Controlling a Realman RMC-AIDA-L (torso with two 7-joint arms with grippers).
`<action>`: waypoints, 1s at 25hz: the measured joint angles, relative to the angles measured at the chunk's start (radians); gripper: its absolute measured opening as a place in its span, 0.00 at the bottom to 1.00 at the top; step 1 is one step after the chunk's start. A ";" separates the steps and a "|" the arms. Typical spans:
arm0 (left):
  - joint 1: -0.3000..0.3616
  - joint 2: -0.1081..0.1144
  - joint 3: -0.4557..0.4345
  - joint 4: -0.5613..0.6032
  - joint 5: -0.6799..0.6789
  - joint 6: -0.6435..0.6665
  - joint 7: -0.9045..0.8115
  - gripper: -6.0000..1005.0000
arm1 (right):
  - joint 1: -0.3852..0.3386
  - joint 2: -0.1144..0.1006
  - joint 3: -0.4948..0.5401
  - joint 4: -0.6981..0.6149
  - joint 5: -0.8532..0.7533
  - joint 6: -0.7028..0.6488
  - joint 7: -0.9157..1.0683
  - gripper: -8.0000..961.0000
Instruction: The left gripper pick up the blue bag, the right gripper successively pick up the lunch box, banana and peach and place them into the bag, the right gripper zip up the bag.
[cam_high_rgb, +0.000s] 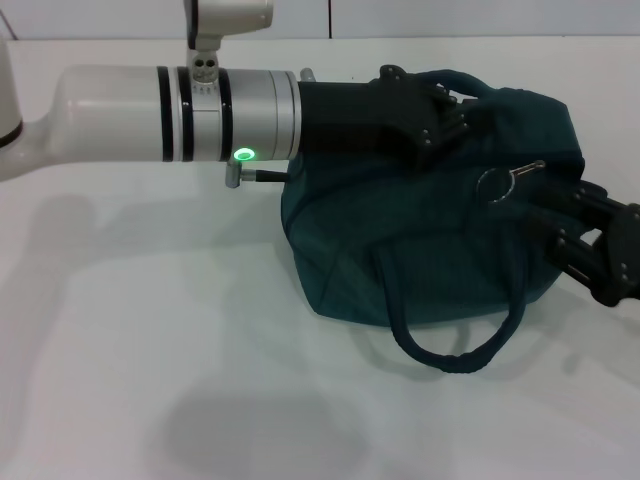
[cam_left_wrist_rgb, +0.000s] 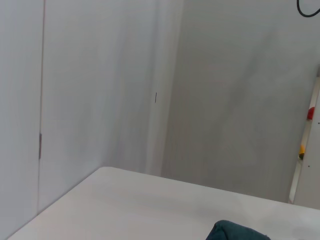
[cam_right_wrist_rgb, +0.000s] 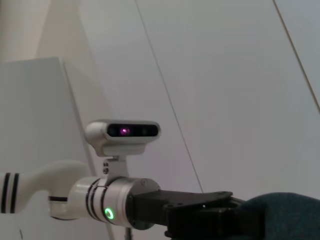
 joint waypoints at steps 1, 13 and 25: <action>-0.001 0.000 0.000 0.000 0.000 -0.001 0.000 0.05 | 0.004 0.001 0.000 -0.003 0.000 0.009 0.007 0.39; 0.001 0.000 0.000 0.001 0.000 -0.006 0.001 0.05 | 0.044 -0.007 0.003 -0.029 -0.018 0.006 0.070 0.37; 0.009 0.000 -0.001 0.004 -0.003 0.000 0.016 0.05 | -0.023 -0.026 0.088 -0.052 -0.071 -0.073 0.028 0.35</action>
